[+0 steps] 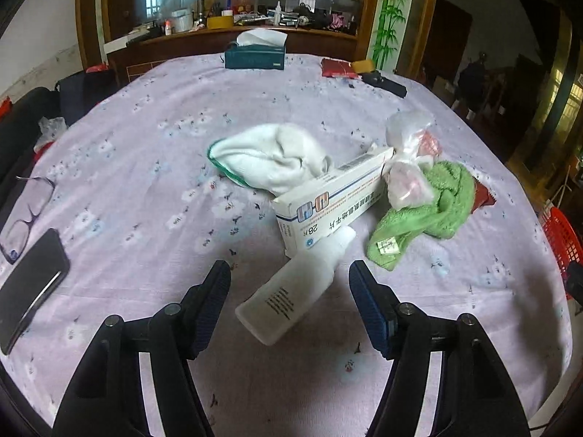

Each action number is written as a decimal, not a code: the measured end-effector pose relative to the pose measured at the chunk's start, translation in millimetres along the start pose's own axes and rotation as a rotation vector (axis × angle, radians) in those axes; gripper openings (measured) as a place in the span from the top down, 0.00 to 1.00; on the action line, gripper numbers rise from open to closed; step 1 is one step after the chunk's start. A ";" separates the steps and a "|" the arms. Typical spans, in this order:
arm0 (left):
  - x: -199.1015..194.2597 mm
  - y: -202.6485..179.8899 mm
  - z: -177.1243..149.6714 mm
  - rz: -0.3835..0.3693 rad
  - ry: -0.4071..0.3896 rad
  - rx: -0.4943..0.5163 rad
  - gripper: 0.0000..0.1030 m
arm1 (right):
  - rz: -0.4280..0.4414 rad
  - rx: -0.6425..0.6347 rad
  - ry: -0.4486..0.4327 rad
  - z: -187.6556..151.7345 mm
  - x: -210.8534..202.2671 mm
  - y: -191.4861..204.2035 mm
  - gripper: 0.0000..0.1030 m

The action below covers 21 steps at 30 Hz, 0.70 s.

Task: Collect trash
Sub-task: 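Grasp the white spray bottle with the left tool while the right tool grasps the green towel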

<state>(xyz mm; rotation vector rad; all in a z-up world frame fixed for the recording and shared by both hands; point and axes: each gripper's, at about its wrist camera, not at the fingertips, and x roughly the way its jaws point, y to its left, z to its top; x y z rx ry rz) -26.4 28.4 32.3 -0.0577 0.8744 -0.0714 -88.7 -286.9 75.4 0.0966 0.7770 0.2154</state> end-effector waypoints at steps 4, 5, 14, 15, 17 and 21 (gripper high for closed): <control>10.1 -6.7 -0.3 -0.005 0.026 0.029 0.53 | -0.001 -0.010 0.010 1.1 3.2 3.5 0.42; 12.5 -7.9 -0.9 -0.009 0.033 0.032 0.54 | 0.002 -0.010 0.015 2.1 5.1 3.6 0.42; 21.7 -24.1 -6.2 0.000 0.067 0.047 0.58 | 0.087 -0.032 0.055 33.4 32.9 21.3 0.42; 22.4 -25.5 -5.8 0.004 0.064 0.048 0.58 | 0.090 -0.038 0.058 37.4 37.1 24.4 0.42; 22.8 -29.5 -6.7 0.011 0.059 0.062 0.62 | 0.111 -0.042 0.072 50.8 52.5 31.3 0.42; 22.7 -30.8 -7.1 0.014 0.053 0.072 0.63 | 0.126 -0.057 0.096 68.9 82.4 44.7 0.42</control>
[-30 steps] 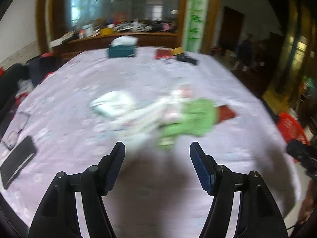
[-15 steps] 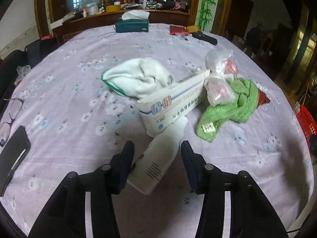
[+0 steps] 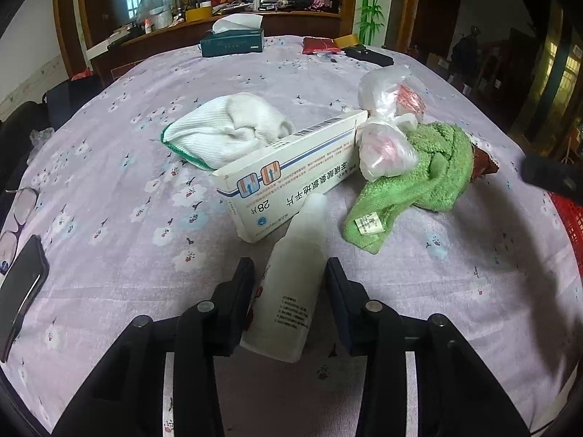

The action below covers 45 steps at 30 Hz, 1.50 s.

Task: Collect trash
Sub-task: 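Grasp the white spray bottle with the left tool while the right tool grasps the green towel, then lift the white spray bottle and green towel off the table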

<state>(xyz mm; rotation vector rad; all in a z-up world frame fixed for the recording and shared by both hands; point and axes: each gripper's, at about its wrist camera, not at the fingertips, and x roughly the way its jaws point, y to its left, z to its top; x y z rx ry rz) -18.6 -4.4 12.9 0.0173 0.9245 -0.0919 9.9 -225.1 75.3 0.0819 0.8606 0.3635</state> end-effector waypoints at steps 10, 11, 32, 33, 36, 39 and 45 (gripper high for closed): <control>-0.1 3.6 0.5 -0.014 -0.008 -0.019 0.67 | -0.056 -0.123 0.075 26.1 68.8 25.5 0.39; -0.3 3.7 0.6 -0.016 -0.009 -0.019 0.69 | -0.053 -0.135 0.086 25.1 74.0 27.4 0.38; -36.5 -2.3 -10.0 0.089 -0.193 -0.026 0.72 | -0.133 -0.158 -0.119 -27.4 -14.0 43.1 0.71; -38.1 -3.9 -10.1 0.091 -0.198 -0.021 0.72 | -0.136 -0.159 -0.125 -29.9 -16.9 43.1 0.71; -44.3 -10.9 -11.2 0.102 -0.215 -0.006 0.72 | -0.128 -0.139 -0.132 -36.7 -27.6 37.9 0.71; -52.8 -19.8 -10.9 0.108 -0.239 0.013 0.72 | -0.117 -0.113 -0.137 -42.5 -36.2 31.7 0.70; -64.4 -37.4 -12.3 0.115 -0.267 0.049 0.72 | -0.118 -0.089 -0.166 -50.3 -53.1 22.6 0.70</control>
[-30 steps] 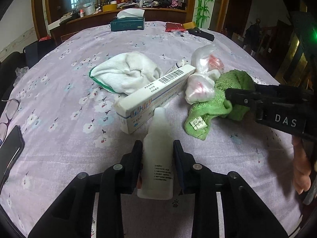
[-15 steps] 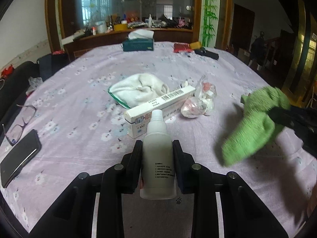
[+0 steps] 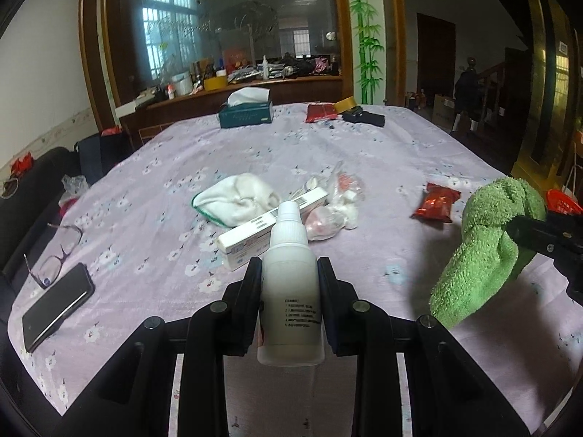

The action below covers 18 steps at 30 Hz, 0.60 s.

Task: Collect trash
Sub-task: 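Lift the white spray bottle and green towel off the table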

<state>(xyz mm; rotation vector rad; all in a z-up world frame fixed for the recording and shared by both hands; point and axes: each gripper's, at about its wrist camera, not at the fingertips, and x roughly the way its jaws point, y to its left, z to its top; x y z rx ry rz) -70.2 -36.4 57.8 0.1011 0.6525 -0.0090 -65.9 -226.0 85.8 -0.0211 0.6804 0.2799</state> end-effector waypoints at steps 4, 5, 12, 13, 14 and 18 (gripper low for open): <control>-5.6 -9.6 1.3 0.000 -0.013 0.022 0.72 | -0.010 0.009 -0.016 -4.2 -9.6 -6.1 0.70; -7.2 -12.6 1.6 0.002 -0.016 0.028 0.72 | -0.012 0.015 -0.020 -5.3 -11.7 -8.5 0.70; -17.5 -28.7 3.2 0.011 -0.041 0.066 0.72 | -0.021 0.039 -0.034 -9.9 -23.0 -19.4 0.70; -18.3 -30.0 3.4 0.011 -0.043 0.069 0.72 | -0.024 0.042 -0.037 -10.4 -24.8 -20.9 0.70; -19.6 -32.1 3.4 0.010 -0.045 0.075 0.72 | -0.025 0.045 -0.039 -10.8 -26.6 -22.5 0.70; -23.5 -37.6 3.3 0.011 -0.053 0.089 0.72 | -0.029 0.056 -0.044 -11.5 -30.8 -27.4 0.70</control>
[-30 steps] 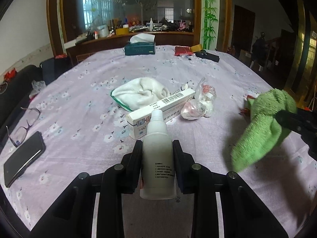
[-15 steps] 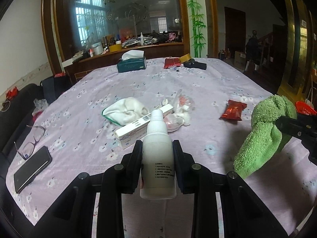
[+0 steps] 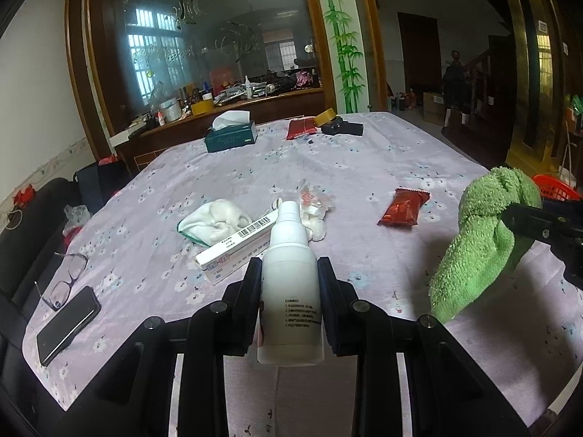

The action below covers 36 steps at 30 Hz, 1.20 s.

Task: Collect trash
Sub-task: 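Lift the white spray bottle and green towel off the table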

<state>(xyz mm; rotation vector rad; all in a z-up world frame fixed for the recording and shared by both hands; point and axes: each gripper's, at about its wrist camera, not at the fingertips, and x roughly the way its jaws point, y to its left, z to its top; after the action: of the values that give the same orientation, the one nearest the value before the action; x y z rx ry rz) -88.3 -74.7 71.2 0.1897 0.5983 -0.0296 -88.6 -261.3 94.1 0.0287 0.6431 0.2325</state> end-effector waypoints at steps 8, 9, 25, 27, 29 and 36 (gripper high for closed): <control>-9.3 -4.7 2.1 0.000 -0.018 0.010 0.72 | -0.012 0.012 -0.011 0.4 -7.9 -5.9 0.70; -10.1 -5.2 2.4 0.000 -0.019 0.011 0.72 | -0.014 0.013 -0.012 0.5 -8.9 -6.3 0.70; -21.3 -6.9 3.7 0.000 -0.049 0.016 0.72 | -0.027 0.015 -0.022 1.1 -16.6 -7.2 0.70; -22.0 -6.6 3.6 0.000 -0.051 0.015 0.72 | -0.029 0.015 -0.022 1.2 -17.4 -8.0 0.70; -22.5 -6.6 4.2 0.002 -0.052 0.015 0.72 | -0.031 0.015 -0.022 1.6 -18.8 -8.1 0.70; -25.8 -5.1 4.7 0.007 -0.060 0.013 0.72 | -0.033 0.013 -0.023 2.7 -18.8 -8.1 0.70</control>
<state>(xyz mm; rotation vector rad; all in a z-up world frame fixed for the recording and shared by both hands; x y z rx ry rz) -107.4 -81.3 88.7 0.2026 0.5377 -0.0318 -99.8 -273.3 106.6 0.0333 0.6217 0.1955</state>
